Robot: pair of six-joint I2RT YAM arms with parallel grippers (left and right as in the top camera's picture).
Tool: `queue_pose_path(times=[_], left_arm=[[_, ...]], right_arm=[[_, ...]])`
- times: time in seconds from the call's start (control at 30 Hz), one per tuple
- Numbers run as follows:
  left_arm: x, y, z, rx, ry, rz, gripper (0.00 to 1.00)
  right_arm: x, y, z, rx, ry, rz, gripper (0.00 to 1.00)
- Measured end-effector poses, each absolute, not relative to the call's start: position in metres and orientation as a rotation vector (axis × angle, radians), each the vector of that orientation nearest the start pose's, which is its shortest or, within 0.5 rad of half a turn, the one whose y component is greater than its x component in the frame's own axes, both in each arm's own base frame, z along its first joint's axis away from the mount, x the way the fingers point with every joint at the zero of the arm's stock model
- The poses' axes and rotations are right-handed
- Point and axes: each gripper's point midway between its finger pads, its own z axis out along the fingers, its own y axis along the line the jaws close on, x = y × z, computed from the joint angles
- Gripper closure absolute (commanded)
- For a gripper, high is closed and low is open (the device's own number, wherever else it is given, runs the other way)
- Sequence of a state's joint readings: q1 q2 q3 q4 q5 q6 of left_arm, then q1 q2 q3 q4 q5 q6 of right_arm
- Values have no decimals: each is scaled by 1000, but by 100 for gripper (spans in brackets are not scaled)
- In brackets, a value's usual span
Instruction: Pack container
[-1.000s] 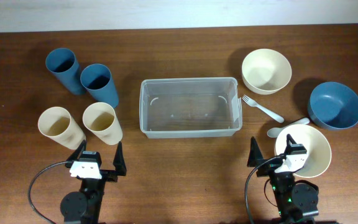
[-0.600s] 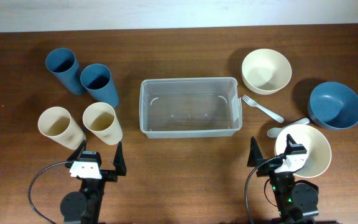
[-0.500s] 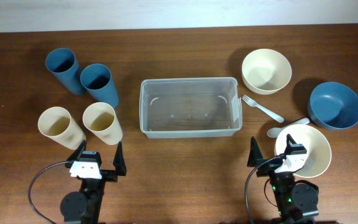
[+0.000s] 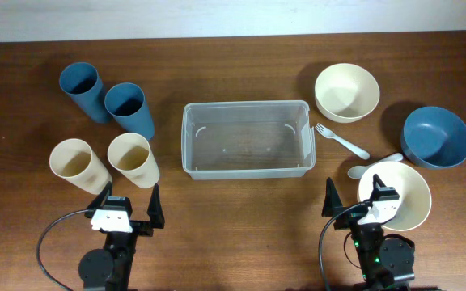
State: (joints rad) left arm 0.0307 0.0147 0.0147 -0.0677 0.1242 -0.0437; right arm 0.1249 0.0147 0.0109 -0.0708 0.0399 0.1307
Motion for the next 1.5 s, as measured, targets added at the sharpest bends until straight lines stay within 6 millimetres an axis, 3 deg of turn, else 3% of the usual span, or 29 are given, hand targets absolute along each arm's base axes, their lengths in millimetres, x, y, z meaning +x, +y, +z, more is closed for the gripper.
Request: queue_pose_path(times=[1.5], left_arm=[[246, -14, 161, 34, 1639, -112, 0]], right_arm=[[240, 27, 161, 56, 1696, 205, 1]])
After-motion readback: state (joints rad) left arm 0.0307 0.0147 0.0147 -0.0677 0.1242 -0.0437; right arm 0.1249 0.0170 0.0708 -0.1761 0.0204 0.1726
